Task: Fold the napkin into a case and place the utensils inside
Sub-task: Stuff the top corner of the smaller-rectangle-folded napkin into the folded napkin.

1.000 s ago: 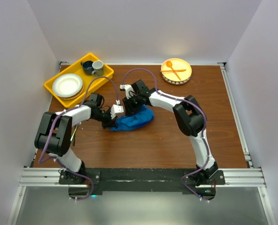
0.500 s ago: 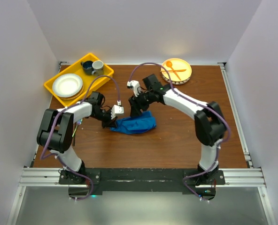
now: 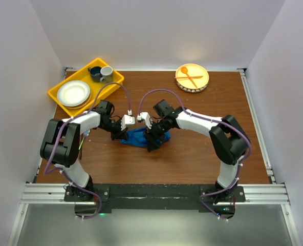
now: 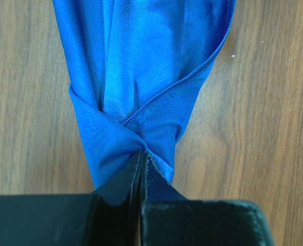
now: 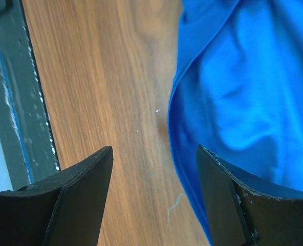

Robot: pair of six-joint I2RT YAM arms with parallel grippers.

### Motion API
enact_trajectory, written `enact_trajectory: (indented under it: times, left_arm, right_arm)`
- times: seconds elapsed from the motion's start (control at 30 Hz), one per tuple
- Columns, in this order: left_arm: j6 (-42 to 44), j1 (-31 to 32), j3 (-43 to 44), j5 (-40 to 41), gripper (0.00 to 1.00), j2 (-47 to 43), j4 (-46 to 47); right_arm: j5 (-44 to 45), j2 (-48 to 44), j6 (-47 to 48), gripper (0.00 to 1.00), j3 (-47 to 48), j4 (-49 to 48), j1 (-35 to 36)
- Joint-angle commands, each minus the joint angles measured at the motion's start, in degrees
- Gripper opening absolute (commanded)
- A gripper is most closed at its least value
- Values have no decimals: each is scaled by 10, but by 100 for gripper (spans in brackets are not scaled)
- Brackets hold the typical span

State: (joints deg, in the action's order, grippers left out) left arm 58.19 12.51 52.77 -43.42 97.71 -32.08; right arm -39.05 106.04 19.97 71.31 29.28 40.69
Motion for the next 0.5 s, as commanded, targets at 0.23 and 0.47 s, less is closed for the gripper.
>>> enact_trajectory:
  times: [0.23, 0.47]
  left_arm:
    - [18, 4, -29, 54, 0, 29, -52]
    - [18, 4, -29, 50, 0, 28, -52]
  right_arm:
    - [104, 16, 27, 50, 5, -64, 36]
    - [144, 39, 43, 7, 50, -47, 38]
